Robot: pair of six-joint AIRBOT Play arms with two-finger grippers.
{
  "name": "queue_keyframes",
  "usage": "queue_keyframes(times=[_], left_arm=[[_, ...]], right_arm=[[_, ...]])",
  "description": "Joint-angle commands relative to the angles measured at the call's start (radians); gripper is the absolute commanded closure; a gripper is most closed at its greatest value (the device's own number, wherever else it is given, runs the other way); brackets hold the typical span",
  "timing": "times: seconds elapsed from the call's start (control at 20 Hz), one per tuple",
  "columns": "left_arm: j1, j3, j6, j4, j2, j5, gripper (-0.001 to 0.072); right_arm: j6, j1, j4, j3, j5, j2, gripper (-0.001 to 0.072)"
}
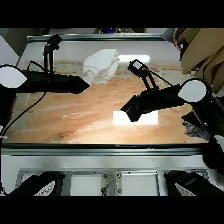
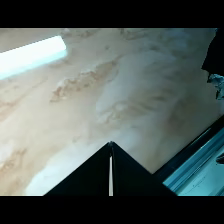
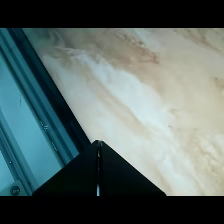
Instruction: Fold the clothes and pants, and hang the long-sleeved shirts on hangers.
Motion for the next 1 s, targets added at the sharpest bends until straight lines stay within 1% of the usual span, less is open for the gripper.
queue_keyframes(times=[0.0,0.35,0.45,0.5,0.55,0.6,0.65,0.75,0.95], left_arm=[[-0.001,0.000,0.000,0.000,0.000,0.000,0.0691],[-0.001,0.000,0.000,0.000,0.000,0.001,0.0691],[-0.001,0.000,0.001,0.000,0.000,0.030,0.0690],[-0.001,0.000,0.007,0.002,-0.003,0.066,0.0556],[0.001,0.000,0.010,0.006,-0.011,0.107,0.0142],[0.006,0.003,0.008,0.022,-0.029,0.165,-0.0013],[0.014,0.024,0.007,0.070,-0.064,0.204,-0.0013],[0.014,0.093,-0.001,0.195,-0.169,0.244,0.0010],[0.013,0.254,-0.002,0.375,-0.463,0.322,0.0010]], right_arm=[[0.000,0.001,0.000,-0.001,0.000,-0.001,0.0690],[0.000,0.001,0.000,-0.001,0.000,-0.001,0.0690],[0.000,0.001,0.000,-0.001,0.000,-0.001,0.0690],[0.000,0.001,0.000,-0.001,0.000,-0.001,0.0690],[0.000,0.001,0.000,-0.001,0.000,-0.001,0.0690],[0.000,0.001,0.000,-0.001,0.000,-0.001,0.0690],[0.000,0.001,0.000,-0.001,0.000,-0.001,0.0690],[0.000,0.001,0.000,-0.001,0.000,-0.001,0.0690],[0.000,0.001,0.000,-0.001,0.000,-0.001,0.0690]])
